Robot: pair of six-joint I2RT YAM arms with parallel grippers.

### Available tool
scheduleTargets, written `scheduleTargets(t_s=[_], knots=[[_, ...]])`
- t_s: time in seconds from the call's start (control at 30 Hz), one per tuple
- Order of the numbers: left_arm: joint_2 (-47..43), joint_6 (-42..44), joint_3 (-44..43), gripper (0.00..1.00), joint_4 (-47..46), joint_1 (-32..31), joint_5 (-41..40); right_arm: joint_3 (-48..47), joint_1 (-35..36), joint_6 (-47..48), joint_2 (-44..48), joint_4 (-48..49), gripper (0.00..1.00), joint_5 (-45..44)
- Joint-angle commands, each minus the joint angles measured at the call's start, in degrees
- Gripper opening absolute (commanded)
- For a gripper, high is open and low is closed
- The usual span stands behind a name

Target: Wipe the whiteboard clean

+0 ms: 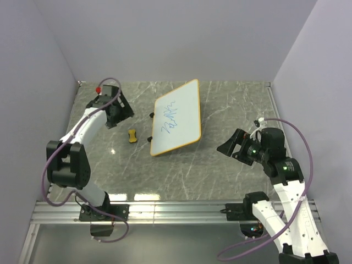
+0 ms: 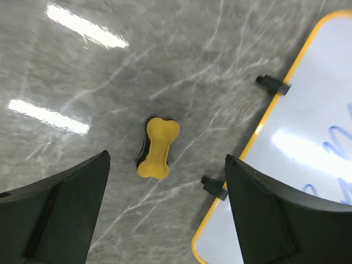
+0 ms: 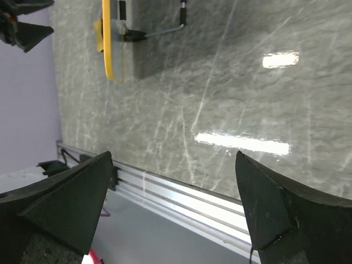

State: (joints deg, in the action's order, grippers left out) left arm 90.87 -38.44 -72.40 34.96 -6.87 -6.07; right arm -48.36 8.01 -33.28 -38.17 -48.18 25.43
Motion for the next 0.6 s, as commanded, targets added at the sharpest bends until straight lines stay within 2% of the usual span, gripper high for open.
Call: scheduleTargets(t_s=[0.0,0.1,0.2,0.57], knots=[[3.52,1.17,-0.38,0.89,-0.41,-3.32,-3.86,-4.02,0.17,3.56,-0.76,-3.57,1.0,-3.8],[4.05,-0.32,2.34,0.83,-4.18,-5.69,-4.92,-3.24,0.16,3.92,-0.5,-4.99,0.99,-3.02],[6.33,-0.94,2.79,0.76,-3.33,-6.22,-6.5,0.01,0.16,2.96,0.91,-4.2,0.99,-3.11],[11.43,1.43,4.38,0.6,-6.92,-6.57,-4.83,-3.41,0.08,5.15,-4.01,-4.99,0.99,-6.09]])
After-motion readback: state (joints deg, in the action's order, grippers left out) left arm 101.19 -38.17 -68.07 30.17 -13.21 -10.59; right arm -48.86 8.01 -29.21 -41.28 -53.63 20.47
